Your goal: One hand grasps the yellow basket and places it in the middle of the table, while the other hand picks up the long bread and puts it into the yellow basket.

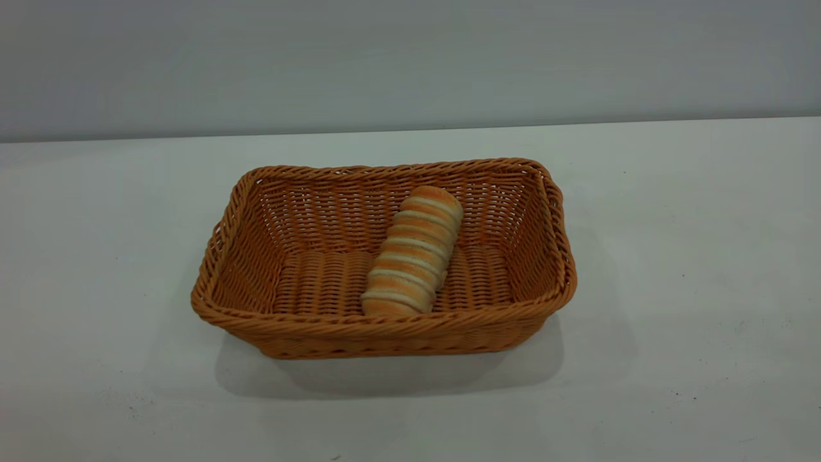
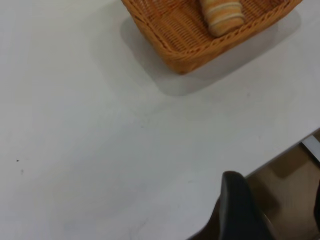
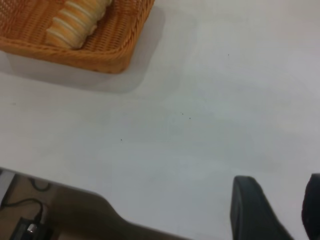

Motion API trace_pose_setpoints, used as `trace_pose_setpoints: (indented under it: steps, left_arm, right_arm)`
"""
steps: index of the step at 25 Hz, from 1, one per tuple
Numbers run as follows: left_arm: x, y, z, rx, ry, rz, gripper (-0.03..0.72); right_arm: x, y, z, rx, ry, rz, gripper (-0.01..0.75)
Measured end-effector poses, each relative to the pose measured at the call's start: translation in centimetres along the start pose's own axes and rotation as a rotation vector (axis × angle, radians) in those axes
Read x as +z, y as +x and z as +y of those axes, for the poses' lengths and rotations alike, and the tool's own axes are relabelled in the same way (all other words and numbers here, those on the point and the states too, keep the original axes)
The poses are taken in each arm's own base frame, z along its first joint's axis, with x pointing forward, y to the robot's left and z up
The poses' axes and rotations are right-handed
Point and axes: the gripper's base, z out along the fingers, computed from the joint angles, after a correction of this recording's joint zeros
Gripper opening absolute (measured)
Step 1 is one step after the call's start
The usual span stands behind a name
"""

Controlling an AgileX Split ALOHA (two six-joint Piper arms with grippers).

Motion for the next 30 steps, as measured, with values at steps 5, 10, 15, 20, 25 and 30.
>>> trace_pose_setpoints:
  steps: [5, 10, 15, 20, 25, 30]
  left_arm:
    - [0.04, -0.04, -0.14, -0.050, -0.061, 0.005, 0.436]
    - [0.18, -0.18, -0.43, -0.167, -0.207, 0.018, 0.436]
    - [0.27, -0.27, -0.56, -0.230, -0.286, 0.025, 0.436]
    - [0.28, -0.27, -0.57, -0.234, -0.292, 0.026, 0.436]
    - [0.28, -0.27, -0.57, -0.234, -0.292, 0.026, 0.436]
    - [0.28, -0.27, -0.57, -0.234, -0.292, 0.026, 0.436]
  right_arm:
    - [0.05, -0.05, -0.06, 0.052, 0.069, -0.005, 0.237]
    - [0.12, -0.10, -0.17, 0.124, 0.165, -0.012, 0.237]
    - [0.15, -0.13, -0.23, 0.163, 0.219, -0.016, 0.238]
    - [0.15, -0.13, -0.24, 0.169, 0.227, -0.016, 0.238]
    - [0.15, -0.13, -0.24, 0.170, 0.227, -0.016, 0.238]
    - [0.16, -0.13, -0.24, 0.171, 0.227, -0.017, 0.238]
